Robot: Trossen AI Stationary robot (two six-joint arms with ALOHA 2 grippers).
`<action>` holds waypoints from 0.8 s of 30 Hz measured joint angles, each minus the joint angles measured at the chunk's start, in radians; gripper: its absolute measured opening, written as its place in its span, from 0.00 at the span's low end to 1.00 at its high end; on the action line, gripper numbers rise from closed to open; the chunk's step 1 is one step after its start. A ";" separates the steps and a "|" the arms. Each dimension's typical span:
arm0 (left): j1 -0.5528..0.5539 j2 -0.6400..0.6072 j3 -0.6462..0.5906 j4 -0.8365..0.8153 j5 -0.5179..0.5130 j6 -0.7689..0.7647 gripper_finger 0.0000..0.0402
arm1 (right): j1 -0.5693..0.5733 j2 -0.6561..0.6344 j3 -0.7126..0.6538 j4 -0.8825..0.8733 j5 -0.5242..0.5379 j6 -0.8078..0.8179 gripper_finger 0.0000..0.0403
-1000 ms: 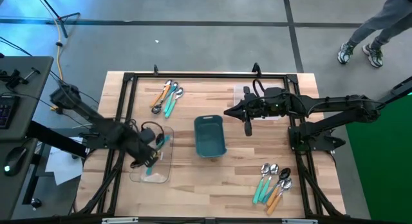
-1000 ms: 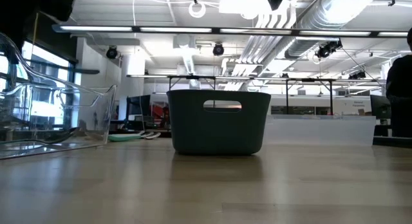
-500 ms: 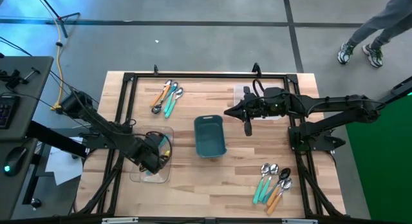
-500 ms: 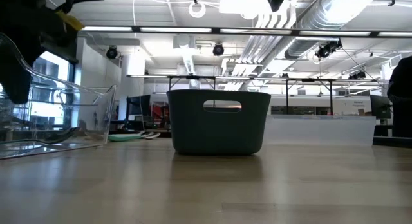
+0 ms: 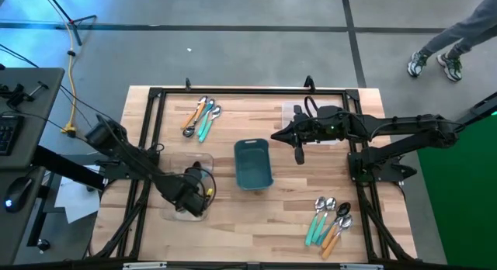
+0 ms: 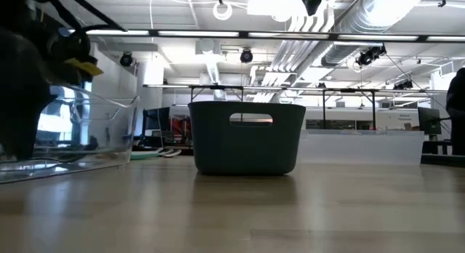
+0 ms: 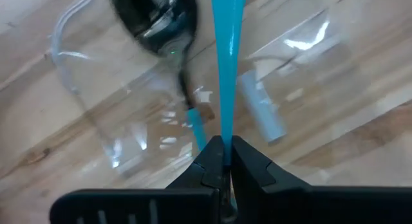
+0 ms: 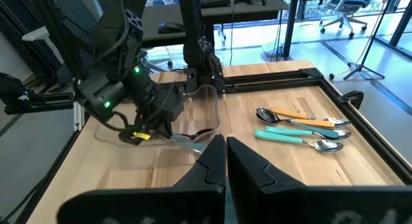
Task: Sort silverware by color (type)
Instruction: Put the blue spoon into the transparent bin
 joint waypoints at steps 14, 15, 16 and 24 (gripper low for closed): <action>0.000 0.007 0.000 0.000 0.049 0.019 0.13 | 0.000 0.000 0.000 0.000 0.001 -0.003 0.00; 0.000 0.002 -0.001 -0.001 0.053 0.019 0.14 | 0.000 0.000 0.000 0.000 0.001 -0.005 0.00; 0.000 -0.006 -0.001 -0.001 0.054 0.019 0.15 | 0.000 0.000 0.000 0.000 0.004 -0.007 0.00; 0.032 -0.143 -0.001 -0.006 0.036 0.066 0.24 | 0.000 0.000 0.000 0.000 0.026 -0.011 0.00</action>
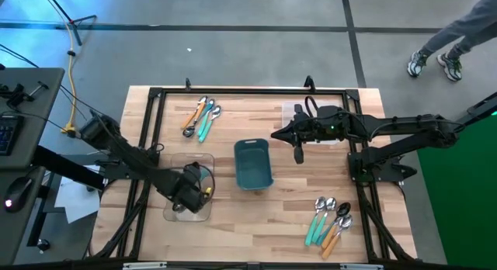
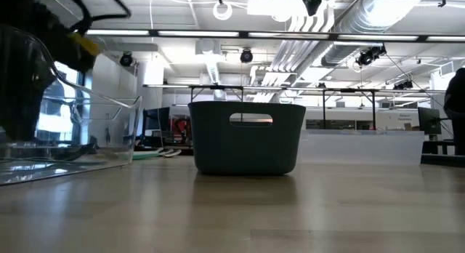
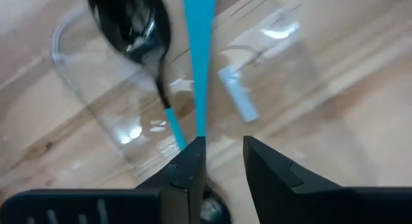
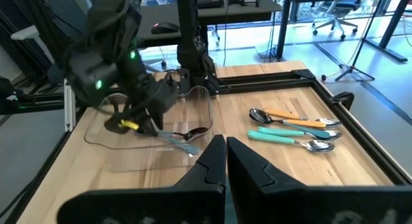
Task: Sort silverware by color (type)
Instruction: Put the blue spoon into the transparent bin
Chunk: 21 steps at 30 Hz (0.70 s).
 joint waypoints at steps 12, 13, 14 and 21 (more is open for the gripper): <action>0.129 -0.556 0.002 0.297 -0.458 0.590 0.18 | 0.000 0.000 0.000 0.045 -0.008 -0.015 0.00; 0.144 -0.593 0.002 0.348 -0.512 0.691 0.15 | 0.000 0.000 0.000 0.050 -0.009 -0.015 0.00; 0.164 -0.623 0.002 0.391 -0.550 0.794 0.11 | 0.000 0.000 0.000 0.054 -0.010 -0.015 0.00; 0.328 -0.719 0.001 0.617 -0.470 1.296 0.02 | 0.000 0.000 0.000 0.070 -0.011 -0.015 0.00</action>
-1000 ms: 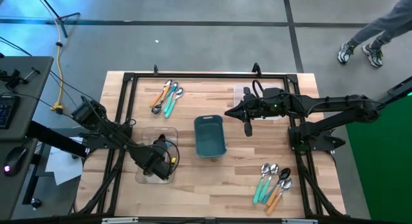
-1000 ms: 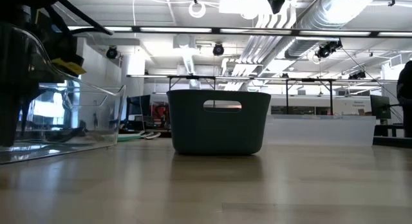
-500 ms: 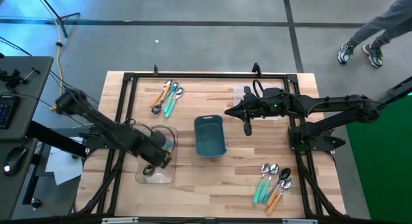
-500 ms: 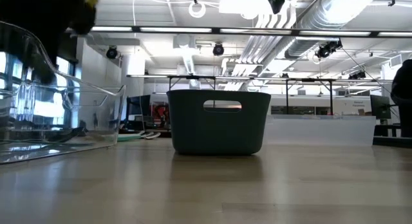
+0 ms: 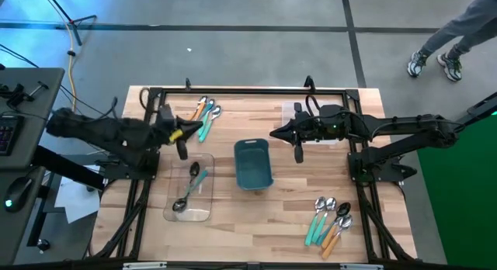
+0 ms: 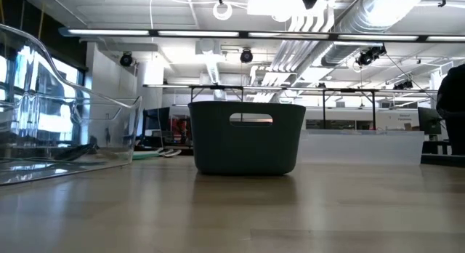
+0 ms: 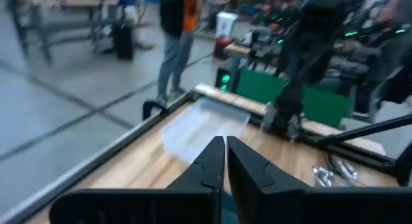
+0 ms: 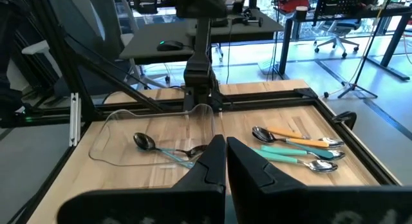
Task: Sort silverware by color (type)
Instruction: Put the blue spoon into the transparent bin
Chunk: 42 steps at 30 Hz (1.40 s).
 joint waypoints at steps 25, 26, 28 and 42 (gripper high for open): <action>0.295 0.155 -0.151 0.518 0.581 0.054 0.00 | 0.000 0.000 0.000 -0.001 0.000 0.034 0.00; 0.295 0.155 -0.151 0.518 0.581 0.056 0.00 | 0.000 0.000 0.000 -0.001 0.000 0.034 0.00; 0.294 0.155 -0.151 0.518 0.580 0.065 0.00 | 0.000 0.000 0.000 -0.001 0.000 0.034 0.00; 0.294 0.155 -0.151 0.503 0.578 0.079 0.00 | 0.005 0.000 0.000 0.015 -0.017 0.196 0.00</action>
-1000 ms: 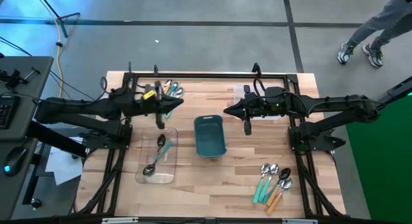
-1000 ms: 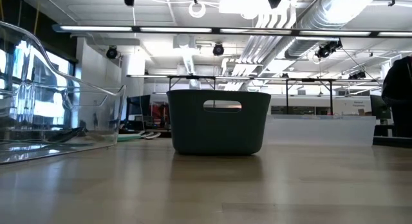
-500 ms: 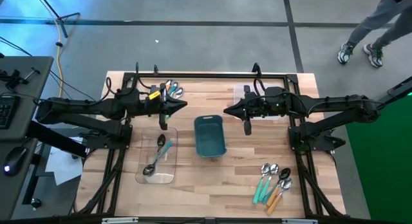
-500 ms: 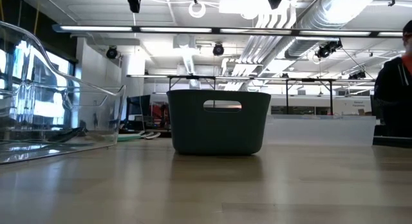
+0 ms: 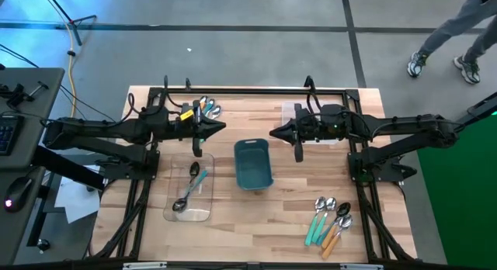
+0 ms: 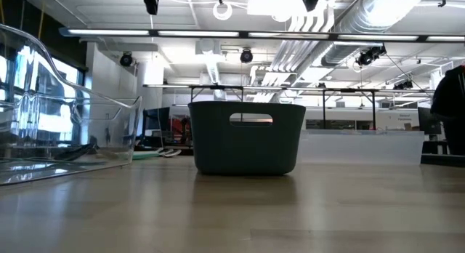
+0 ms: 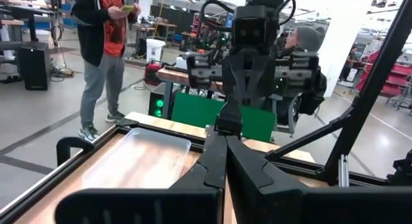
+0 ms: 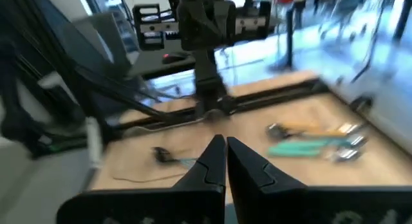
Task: Sort silverware by color (type)
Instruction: Put the blue spoon into the transparent bin
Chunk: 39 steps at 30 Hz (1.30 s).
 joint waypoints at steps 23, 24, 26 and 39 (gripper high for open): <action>0.000 0.000 0.000 0.007 -0.005 -0.027 0.00 | 0.672 0.003 -0.178 -0.655 -0.082 1.535 0.00; 0.000 0.000 0.000 0.008 -0.005 -0.027 0.00 | 0.696 0.003 -0.196 -0.648 -0.083 1.604 0.00; 0.000 0.000 0.000 0.013 -0.006 -0.027 0.00 | 0.727 0.003 -0.236 -0.624 -0.103 1.693 0.00; 0.000 0.000 0.000 0.012 -0.008 -0.027 0.00 | 0.875 0.061 -0.390 -0.346 -0.095 2.029 0.00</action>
